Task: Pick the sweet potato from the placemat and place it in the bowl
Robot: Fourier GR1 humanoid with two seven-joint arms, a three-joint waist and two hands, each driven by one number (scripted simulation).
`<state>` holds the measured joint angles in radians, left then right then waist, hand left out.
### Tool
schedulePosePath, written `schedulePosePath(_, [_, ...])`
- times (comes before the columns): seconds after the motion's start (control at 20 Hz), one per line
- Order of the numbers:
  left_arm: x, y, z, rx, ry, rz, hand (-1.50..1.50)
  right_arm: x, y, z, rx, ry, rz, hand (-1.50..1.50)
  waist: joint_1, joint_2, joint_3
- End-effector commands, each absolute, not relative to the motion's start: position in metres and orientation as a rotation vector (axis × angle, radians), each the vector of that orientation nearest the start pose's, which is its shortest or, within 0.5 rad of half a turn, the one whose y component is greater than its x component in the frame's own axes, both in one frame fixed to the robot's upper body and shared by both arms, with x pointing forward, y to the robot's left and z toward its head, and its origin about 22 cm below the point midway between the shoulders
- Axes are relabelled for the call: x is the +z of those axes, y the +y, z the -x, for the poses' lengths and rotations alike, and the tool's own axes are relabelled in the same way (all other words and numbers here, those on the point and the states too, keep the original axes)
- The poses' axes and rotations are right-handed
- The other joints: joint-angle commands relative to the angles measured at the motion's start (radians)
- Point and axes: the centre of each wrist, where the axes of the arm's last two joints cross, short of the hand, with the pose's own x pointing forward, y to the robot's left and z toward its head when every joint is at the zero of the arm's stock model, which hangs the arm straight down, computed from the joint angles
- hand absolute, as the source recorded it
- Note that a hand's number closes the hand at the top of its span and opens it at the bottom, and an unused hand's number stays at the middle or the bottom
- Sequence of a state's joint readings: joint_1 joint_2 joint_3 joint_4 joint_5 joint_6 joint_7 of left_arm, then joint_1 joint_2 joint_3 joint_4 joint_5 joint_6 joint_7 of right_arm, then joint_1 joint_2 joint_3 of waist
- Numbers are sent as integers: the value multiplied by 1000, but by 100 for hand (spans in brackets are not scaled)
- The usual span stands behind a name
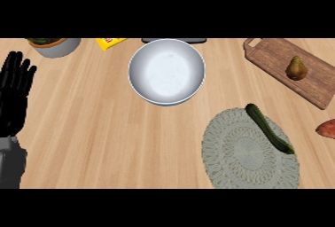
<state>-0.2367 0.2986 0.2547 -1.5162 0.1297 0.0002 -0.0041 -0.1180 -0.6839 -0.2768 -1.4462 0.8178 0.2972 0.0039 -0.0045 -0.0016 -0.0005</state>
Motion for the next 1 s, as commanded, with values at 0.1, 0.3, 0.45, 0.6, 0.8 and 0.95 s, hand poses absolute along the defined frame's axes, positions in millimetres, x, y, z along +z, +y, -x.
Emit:
schedulePosePath(0.1, [77,354,-292,46,-1782,-274,0,181,-406,-247,951,-1317,1084,150,-14,-3,-1])
schedulePosePath(0.3, [77,348,-286,33,-1783,-268,0,231,-391,-233,943,-1478,1048,150,-19,-7,-1])
schedulePosePath(0.45, [82,328,-295,42,-1784,-234,0,251,-365,-252,872,-1566,959,150,6,-2,-1])
schedulePosePath(0.6, [81,328,-295,37,-1777,-244,0,259,-330,-260,813,-1641,834,150,9,-2,-1])
schedulePosePath(0.8, [84,316,-307,29,-1796,-236,0,293,-302,-264,826,-1660,783,150,4,0,-1])
schedulePosePath(0.95, [85,317,-301,14,-1788,-220,0,302,-267,-291,814,-1630,737,150,17,1,-1])
